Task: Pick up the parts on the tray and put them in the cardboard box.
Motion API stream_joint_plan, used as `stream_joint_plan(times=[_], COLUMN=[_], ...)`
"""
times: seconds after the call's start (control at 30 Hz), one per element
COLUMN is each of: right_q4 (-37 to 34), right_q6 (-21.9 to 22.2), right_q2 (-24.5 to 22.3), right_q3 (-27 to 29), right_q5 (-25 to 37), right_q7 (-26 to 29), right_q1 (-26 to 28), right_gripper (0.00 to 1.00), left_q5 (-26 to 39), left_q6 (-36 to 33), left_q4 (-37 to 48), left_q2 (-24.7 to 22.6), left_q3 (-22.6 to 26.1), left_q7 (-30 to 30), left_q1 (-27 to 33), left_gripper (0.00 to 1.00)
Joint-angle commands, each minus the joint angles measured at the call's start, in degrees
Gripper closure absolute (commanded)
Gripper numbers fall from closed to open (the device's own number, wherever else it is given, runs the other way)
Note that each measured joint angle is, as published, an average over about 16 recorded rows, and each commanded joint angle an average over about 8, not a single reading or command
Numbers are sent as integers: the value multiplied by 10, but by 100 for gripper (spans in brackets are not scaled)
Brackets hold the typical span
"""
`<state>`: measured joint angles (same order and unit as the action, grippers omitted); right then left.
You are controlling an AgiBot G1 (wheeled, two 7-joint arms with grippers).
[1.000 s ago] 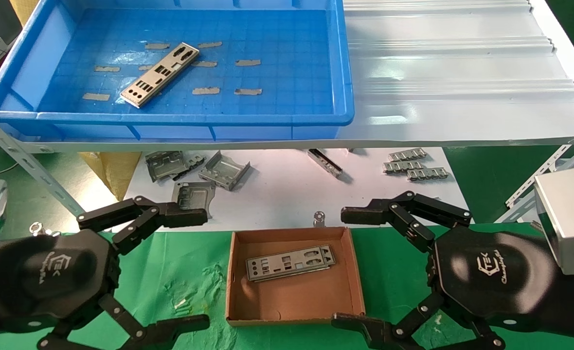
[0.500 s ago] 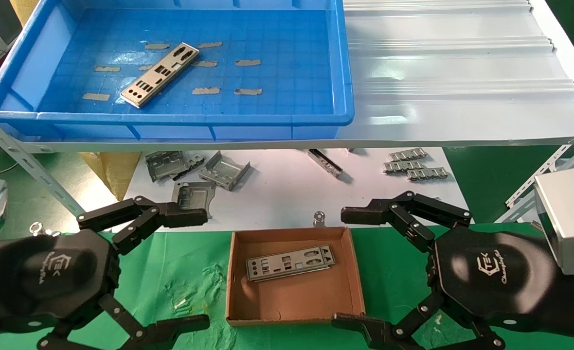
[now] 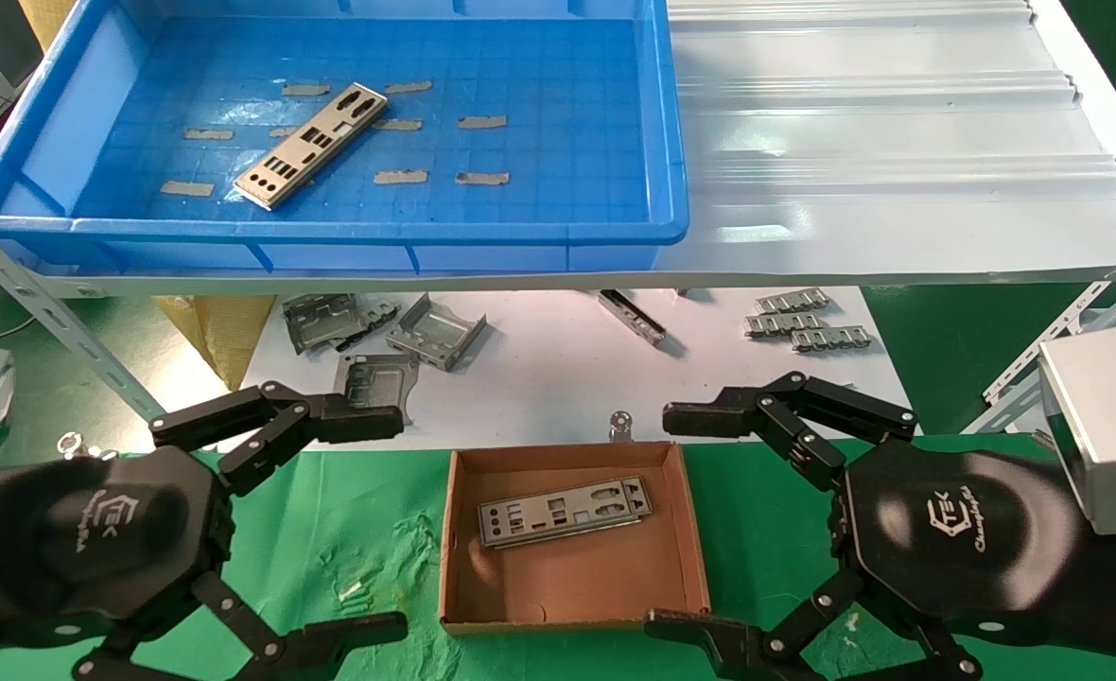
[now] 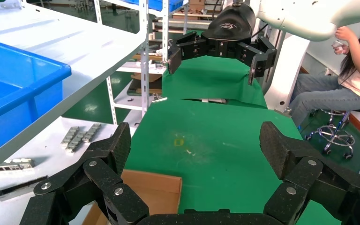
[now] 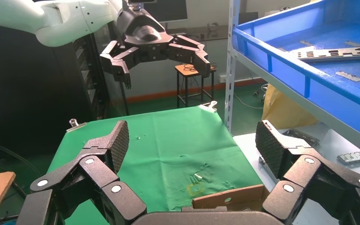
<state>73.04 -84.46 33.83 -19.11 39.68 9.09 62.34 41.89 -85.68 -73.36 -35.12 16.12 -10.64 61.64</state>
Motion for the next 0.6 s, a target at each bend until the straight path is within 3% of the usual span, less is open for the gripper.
stream_joint_plan(times=[0.03,0.6], right_q4=[0,0], right_q6=[0,0], right_q2=[0,0], right_q3=[0,0], right_q5=[0,0], right_q7=[0,0], right_q1=[0,0], right_gripper=[0,0], left_q5=[0,0], left_q6=[0,0], left_q4=[0,0], left_q2=[0,0], left_q3=[0,0], left_q7=[0,0], left_q1=[0,0], left_gripper=[0,0])
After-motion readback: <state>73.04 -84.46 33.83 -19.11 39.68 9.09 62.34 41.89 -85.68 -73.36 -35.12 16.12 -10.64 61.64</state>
